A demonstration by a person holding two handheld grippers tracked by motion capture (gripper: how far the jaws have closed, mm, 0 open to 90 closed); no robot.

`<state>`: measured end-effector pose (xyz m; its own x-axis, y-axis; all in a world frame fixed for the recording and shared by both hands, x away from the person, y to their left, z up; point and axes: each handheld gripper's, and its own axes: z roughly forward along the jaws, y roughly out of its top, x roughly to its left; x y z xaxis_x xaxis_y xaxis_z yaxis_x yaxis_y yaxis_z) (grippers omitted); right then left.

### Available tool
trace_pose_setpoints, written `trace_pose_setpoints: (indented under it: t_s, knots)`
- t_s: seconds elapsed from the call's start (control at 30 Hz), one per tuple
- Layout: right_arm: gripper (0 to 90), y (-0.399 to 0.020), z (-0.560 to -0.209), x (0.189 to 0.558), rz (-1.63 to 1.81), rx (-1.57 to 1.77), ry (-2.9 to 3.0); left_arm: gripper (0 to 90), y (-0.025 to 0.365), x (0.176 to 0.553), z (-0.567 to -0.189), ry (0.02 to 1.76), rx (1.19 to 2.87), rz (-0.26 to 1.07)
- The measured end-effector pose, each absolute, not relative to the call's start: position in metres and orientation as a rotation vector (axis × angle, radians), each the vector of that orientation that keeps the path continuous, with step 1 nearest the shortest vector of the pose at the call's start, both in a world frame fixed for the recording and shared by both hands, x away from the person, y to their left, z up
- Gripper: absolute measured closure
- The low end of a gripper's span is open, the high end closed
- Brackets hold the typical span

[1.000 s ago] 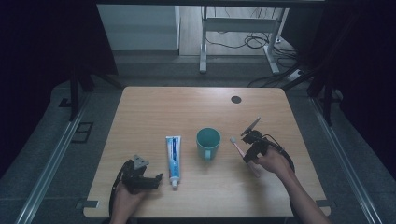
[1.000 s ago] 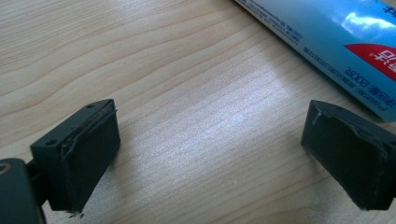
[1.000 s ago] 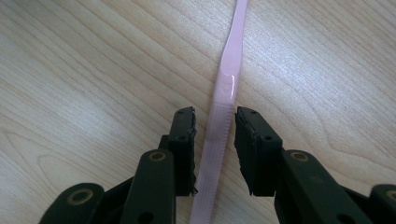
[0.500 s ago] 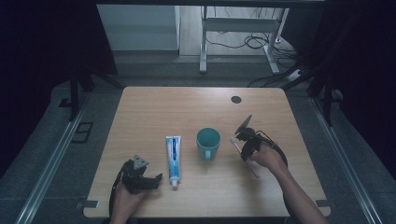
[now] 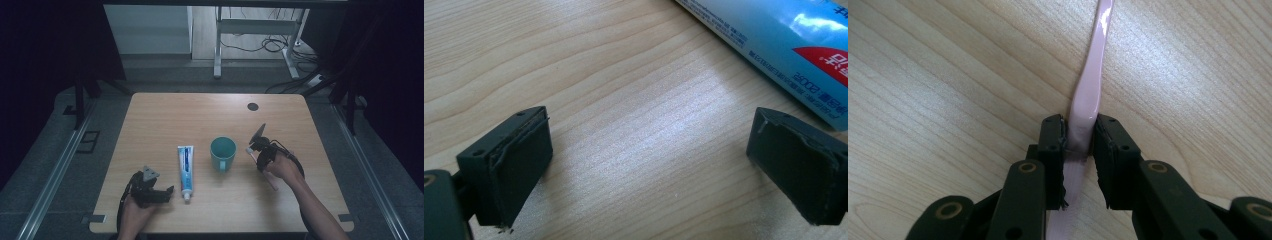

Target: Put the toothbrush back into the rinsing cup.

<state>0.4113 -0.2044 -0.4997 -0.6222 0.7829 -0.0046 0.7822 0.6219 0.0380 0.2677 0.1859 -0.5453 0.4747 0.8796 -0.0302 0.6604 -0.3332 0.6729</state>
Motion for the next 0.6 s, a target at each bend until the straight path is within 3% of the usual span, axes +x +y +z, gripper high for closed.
trace_pose_setpoints:
  t_s: [0.6]
  knots:
    - [78.3, -0.210, -0.487, 0.409, 0.128, 1.353, 2.836, 4.6, 0.186, 0.268, -0.545, 1.269, 2.101, 0.454]
